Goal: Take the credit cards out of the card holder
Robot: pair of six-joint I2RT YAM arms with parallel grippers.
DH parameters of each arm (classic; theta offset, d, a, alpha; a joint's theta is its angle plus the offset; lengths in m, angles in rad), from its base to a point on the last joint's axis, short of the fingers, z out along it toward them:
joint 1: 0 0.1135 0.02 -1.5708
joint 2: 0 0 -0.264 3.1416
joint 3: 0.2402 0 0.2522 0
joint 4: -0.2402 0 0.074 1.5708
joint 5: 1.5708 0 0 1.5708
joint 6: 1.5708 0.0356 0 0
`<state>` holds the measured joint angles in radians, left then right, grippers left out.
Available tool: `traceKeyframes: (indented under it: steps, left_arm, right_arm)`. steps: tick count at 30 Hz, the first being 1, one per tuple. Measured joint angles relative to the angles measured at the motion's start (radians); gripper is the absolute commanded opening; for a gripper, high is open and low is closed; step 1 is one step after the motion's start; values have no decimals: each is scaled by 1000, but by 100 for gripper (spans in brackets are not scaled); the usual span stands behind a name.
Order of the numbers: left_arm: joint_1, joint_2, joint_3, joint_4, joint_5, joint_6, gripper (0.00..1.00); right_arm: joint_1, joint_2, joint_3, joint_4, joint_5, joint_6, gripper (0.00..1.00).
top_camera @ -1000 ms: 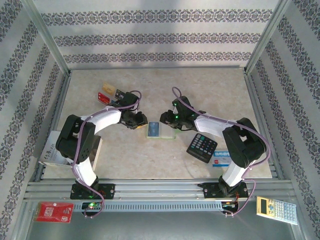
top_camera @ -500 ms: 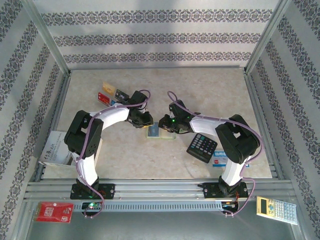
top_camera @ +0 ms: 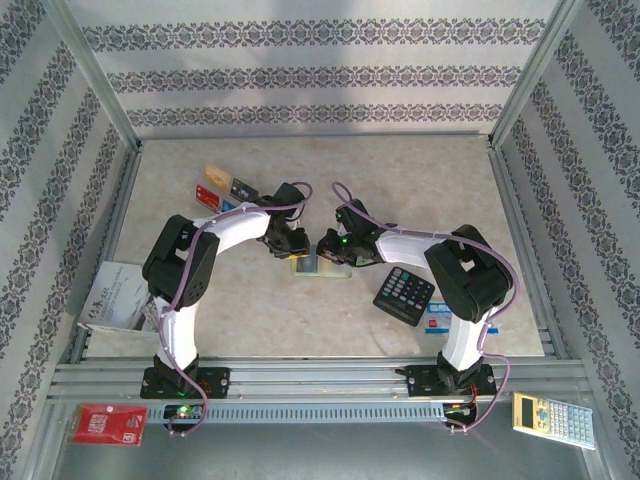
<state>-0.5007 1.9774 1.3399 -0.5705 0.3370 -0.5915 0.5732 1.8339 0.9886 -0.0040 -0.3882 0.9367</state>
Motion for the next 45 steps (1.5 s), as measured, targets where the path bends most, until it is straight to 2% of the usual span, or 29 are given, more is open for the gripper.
traceKeyframes:
  steps: [19, 27, 30, 38, 45]
  left_arm:
    - [-10, 11, 14, -25, -39, 13, 24]
    - [-10, -25, 14, -56, -55, 15, 35]
    - [-10, -28, 14, -70, -75, 20, 36]
    - [-11, -6, 15, -79, -80, 21, 35]
    - [-24, 25, 44, -93, -89, 30, 27]
  right_arm:
    - [-15, 15, 0, -2, -21, -3, 11]
    - [-15, 15, 0, -2, -21, -16, 12]
    - [-15, 15, 0, -2, -21, -19, 13]
    - [-15, 15, 0, -2, -21, -19, 14]
    - [-15, 15, 0, -2, -21, -19, 14]
